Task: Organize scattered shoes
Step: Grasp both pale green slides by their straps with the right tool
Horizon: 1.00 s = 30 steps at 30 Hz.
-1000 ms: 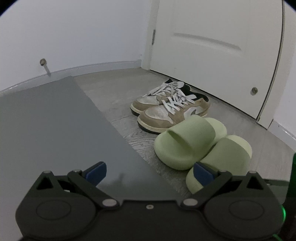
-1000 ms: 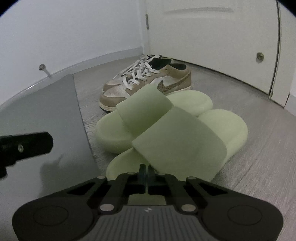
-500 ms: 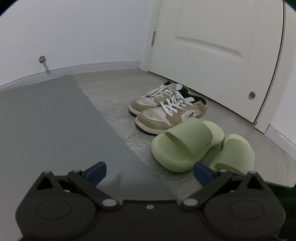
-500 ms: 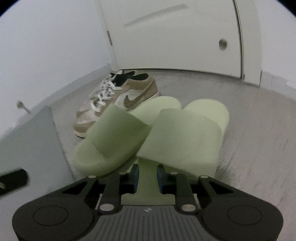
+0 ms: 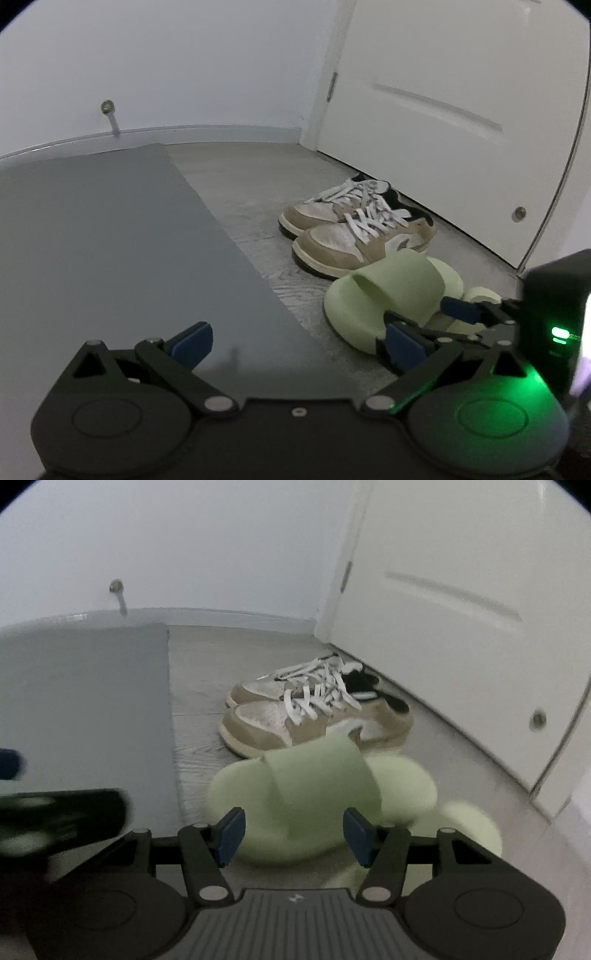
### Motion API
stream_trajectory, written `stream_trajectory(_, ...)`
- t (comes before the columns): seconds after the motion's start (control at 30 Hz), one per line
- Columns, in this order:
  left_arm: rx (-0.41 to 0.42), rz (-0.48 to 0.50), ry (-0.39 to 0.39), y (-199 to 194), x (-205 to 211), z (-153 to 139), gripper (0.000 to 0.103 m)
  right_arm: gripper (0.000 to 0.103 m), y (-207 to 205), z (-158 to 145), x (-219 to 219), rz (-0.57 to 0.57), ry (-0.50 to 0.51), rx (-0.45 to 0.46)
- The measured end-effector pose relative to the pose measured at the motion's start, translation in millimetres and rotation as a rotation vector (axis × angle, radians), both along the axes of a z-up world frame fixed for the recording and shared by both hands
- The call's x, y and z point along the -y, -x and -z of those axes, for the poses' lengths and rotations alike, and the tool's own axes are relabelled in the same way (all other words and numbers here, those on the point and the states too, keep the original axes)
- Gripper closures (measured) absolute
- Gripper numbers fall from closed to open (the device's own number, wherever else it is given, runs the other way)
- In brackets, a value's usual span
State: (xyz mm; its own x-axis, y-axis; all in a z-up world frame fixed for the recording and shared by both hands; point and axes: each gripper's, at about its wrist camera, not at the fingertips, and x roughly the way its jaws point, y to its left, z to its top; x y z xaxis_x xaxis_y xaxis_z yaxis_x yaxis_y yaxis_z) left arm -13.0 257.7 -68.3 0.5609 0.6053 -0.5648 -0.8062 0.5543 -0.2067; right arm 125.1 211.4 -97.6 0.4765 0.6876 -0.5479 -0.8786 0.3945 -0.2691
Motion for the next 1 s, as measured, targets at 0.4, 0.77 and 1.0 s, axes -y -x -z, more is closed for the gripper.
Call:
stream_trajectory(0.4,0.019,-0.018,0.027,6,-7,7,0.002,0.057,-20,22,43,0.253,0.08,0.181)
stream_trajectory(0.77,0.003,0.006,0.021,3,-3,11,0.002,0.056,-32,16,120,0.386,-0.101,-0.196)
stream_trajectory(1.0,-0.009,0.017,0.02,-1,-2,14,0.002,0.054,-48,18,102,0.368,-0.181,-0.278)
